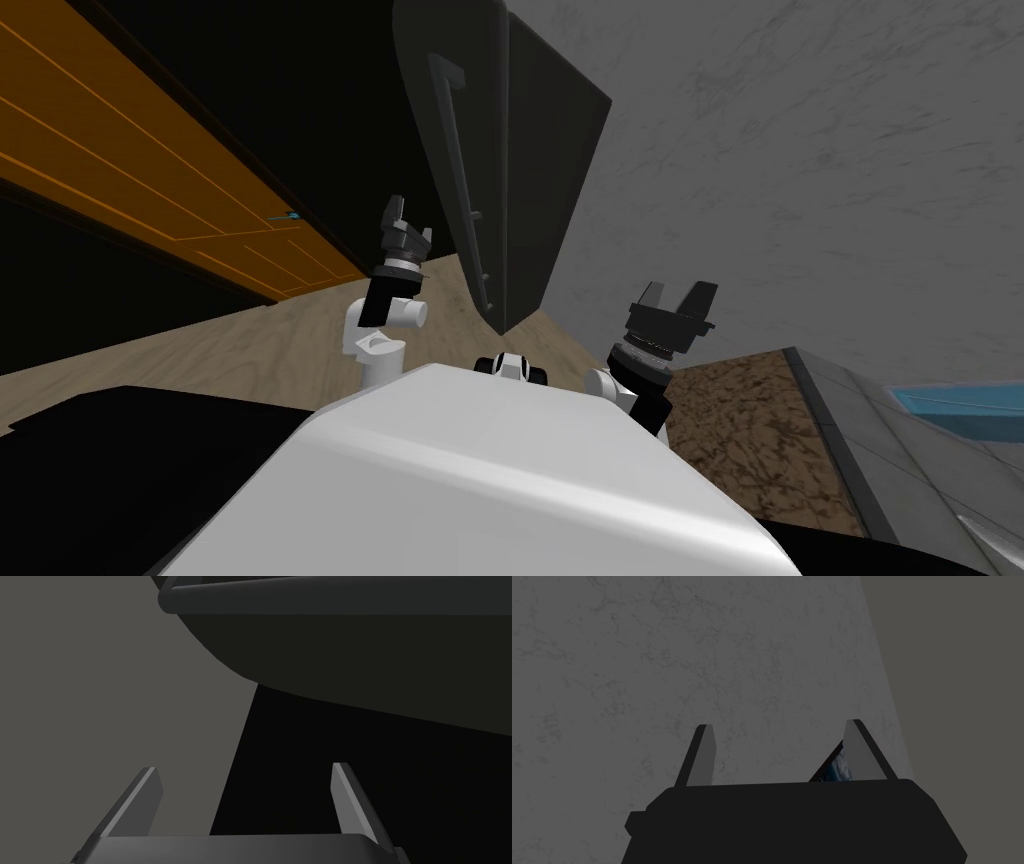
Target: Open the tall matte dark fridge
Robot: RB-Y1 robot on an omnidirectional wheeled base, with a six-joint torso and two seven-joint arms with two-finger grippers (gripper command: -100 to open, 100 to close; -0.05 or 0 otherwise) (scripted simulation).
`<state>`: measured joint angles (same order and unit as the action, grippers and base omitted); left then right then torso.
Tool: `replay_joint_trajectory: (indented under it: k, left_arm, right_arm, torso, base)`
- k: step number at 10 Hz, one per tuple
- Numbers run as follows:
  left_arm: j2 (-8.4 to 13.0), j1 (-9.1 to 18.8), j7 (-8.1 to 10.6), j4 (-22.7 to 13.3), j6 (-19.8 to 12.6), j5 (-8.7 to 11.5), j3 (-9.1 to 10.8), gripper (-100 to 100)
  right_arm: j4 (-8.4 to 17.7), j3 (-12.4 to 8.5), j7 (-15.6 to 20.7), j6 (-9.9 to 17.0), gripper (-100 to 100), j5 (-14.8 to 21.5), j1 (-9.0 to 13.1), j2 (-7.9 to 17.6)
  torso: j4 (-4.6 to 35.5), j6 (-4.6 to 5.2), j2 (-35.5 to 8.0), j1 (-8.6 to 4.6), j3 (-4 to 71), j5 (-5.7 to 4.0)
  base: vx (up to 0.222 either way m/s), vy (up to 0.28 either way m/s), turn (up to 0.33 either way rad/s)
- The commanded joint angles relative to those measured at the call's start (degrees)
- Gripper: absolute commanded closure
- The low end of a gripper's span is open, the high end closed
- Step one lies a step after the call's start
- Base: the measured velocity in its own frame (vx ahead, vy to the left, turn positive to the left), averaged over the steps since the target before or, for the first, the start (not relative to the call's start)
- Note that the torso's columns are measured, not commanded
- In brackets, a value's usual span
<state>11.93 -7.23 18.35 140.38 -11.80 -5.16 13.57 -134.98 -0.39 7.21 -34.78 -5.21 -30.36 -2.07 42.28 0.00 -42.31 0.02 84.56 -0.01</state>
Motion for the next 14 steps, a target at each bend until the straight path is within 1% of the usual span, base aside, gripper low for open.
replay_joint_trajectory:
  k: [1, 2, 3, 4, 5, 6, 7, 8, 9, 10, 11, 12, 13, 14]
  left_arm:
    - [-0.12, 1.54, 1.57, 0.41, -4.16, -0.22, 1.46, -100]
    - [-0.32, 3.0, 2.91, 0.62, -6.02, -0.43, 2.72, -100]
    - [-0.32, 3.0, 2.91, 0.62, -7.35, -0.43, 2.72, -100]
    - [-0.58, 4.47, 4.26, 0.83, -9.09, -0.65, 3.99, -100]
    - [-0.58, 4.47, 4.26, 0.83, -10.56, -0.65, 3.99, -100]
    - [-0.92, 5.96, 5.61, 1.0, -12.36, -0.87, 5.26, -100]
    - [-0.92, 5.96, 5.61, 1.0, -13.78, -0.87, 5.26, -100]
    - [-1.32, 7.44, 6.95, 1.15, -15.41, -1.09, 6.53, -100]
    - [-1.32, 7.44, 6.95, 1.15, -17.0, -1.09, 6.53, -100]
    - [-1.76, 8.92, 8.29, 1.26, -18.95, -1.3, 7.79, -100]
    - [-1.76, 8.92, 8.29, 1.26, -20.2, -1.3, 7.79, -100]
    - [-2.22, 10.39, 9.61, 1.33, -22.26, -1.51, 9.04, -100]
    - [-2.22, 10.39, 9.61, 1.33, -23.38, -1.51, 9.04, -100]
    - [-2.65, 11.85, 10.92, 1.39, -25.34, -1.72, 10.28, -100]
  right_arm:
    - [0.0, 0.0, 0.0, 0.0, 0, 0.0, 0.0, 0.0]
    - [0.0, 0.0, 0.0, 0.0, 0, 0.0, 0.0, 0.0]
    - [0.0, 0.0, 0.0, 0.0, 0, 0.0, 0.0, 0.0]
    - [0.0, 0.0, 0.0, 0.0, 0, 0.0, 0.0, 0.0]
    - [0.0, 0.0, 0.0, 0.0, 0, 0.0, 0.0, 0.0]
    - [0.0, 0.0, 0.0, 0.0, 0, 0.0, 0.0, 0.0]
    - [0.0, 0.0, 0.0, 0.0, 0, 0.0, 0.0, 0.0]
    - [0.0, 0.0, 0.0, 0.0, 0, 0.0, 0.0, 0.0]
    - [0.0, 0.0, 0.0, 0.0, 0, 0.0, 0.0, 0.0]
    - [0.0, 0.0, 0.0, 0.0, 0, 0.0, 0.0, 0.0]
    - [0.0, 0.0, 0.0, 0.0, 0, 0.0, 0.0, 0.0]
    - [0.0, 0.0, 0.0, 0.0, 0, 0.0, 0.0, 0.0]
    - [0.0, 0.0, 0.0, 0.0, 0, 0.0, 0.0, 0.0]
    - [0.0, 0.0, 0.0, 0.0, 0, 0.0, 0.0, 0.0]
  torso:
    - [0.01, -0.01, 0.02, -0.01, 0.0, 0.01]
    - [0.01, 0.0, -0.04, 0.03, -0.03, 0.02]
    - [0.0, 0.0, 0.02, -0.03, 0.0, 0.01]
    - [0.0, 0.0, 0.0, -0.02, 0.0, 0.0]
    - [-0.01, 0.0, 0.09, -0.1, 0.04, -0.02]
    - [-0.01, 0.0, 0.03, 0.01, 0.02, 0.01]
    - [0.01, 0.0, -0.02, 0.01, -0.02, 0.02]
    - [0.02, 0.0, -0.04, 0.04, -0.03, 0.02]
    - [-0.01, 0.0, 0.08, -0.05, 0.03, 0.0]
    - [-0.02, 0.0, 0.06, -0.01, 0.03, 0.0]
    - [0.0, 0.0, 0.03, -0.08, 0.01, -0.01]
    - [0.01, 0.0, -0.02, 0.03, -0.01, 0.01]
    - [0.0, 0.0, 0.02, 0.0, 0.0, 0.02]
    - [0.0, 0.0, 0.0, 0.02, 0.0, 0.01]
  base:
    - [0.049, -0.07, 0.02]
    - [0.062, -0.08, 0.03]
    - [0.051, -0.079, 0.019]
    - [0.076, -0.101, 0.027]
    - [0.063, -0.079, 0.02]
    - [0.048, -0.079, 0.026]
    - [0.044, -0.071, 0.019]
    - [0.076, -0.088, 0.035]
    - [0.068, -0.077, 0.019]
    - [0.061, -0.097, 0.024]
    - [0.053, -0.072, 0.019]
    - [0.062, -0.076, 0.027]
    - [0.055, -0.071, 0.019]
    - [0.062, -0.092, 0.028]
